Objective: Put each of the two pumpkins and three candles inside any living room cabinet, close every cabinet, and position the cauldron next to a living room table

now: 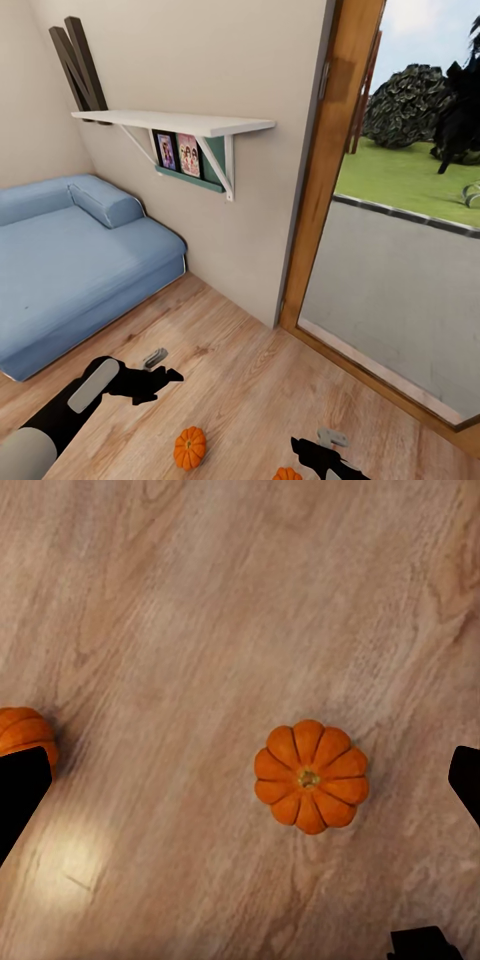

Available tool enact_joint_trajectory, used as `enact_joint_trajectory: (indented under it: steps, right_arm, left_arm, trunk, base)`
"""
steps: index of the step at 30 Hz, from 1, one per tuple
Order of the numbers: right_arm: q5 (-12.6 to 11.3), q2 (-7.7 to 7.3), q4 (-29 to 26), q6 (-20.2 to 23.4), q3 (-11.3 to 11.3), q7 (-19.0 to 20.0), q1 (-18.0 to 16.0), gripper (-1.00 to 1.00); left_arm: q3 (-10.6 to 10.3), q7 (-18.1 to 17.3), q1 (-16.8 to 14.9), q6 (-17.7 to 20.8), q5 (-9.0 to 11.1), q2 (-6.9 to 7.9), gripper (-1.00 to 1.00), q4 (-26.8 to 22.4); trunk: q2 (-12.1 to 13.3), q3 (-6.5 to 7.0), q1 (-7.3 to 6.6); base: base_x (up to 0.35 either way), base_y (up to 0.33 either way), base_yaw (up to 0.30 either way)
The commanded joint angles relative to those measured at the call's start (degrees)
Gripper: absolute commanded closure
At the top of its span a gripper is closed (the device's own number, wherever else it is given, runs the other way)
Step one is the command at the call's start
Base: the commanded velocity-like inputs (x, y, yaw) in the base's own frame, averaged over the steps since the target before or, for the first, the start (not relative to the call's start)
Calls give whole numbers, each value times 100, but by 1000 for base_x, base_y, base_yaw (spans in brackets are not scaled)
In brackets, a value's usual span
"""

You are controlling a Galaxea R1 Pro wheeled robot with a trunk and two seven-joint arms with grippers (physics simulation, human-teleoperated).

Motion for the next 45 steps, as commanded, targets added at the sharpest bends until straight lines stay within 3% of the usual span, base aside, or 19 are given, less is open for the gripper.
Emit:
enact_joint_trajectory:
  steps: [1,13,23,31,36,45]
  right_arm:
    - [-61,-2,0,-21,44,8,-3,-100]
    - [-59,8,29,-54,45,3,-3,-100]
    - [-60,24,287,-394,40,-38,-5,-100]
    - [-59,22,293,-424,43,-44,-3,-100]
    - [-55,29,291,-425,44,-44,-3,-100]
    - [-32,39,291,-415,45,-44,-3,-100]
  left_arm:
    - [-19,54,-5,2,62,5,-100,-7]
    - [-64,49,-5,8,64,-87,-100,-7]
    - [-63,50,-5,6,64,-216,-100,-7]
    - [-58,49,-8,8,90,-218,-100,-220]
    - [-58,61,-5,43,321,-200,-100,-572]
    - [-51,59,12,69,393,-104,-100,-809]
  trunk:
    - [-44,-23,22]
    - [-526,-239,286]
    - [-927,-418,506]
    - [-1248,-562,681]
    - [-1448,-652,791]
    - [-1809,-813,989]
  base:
    - [0,0,0]
    - [0,0,0]
    - [0,0,0]
    - [0,0,0]
    - [0,0,0]
    - [0,0,0]
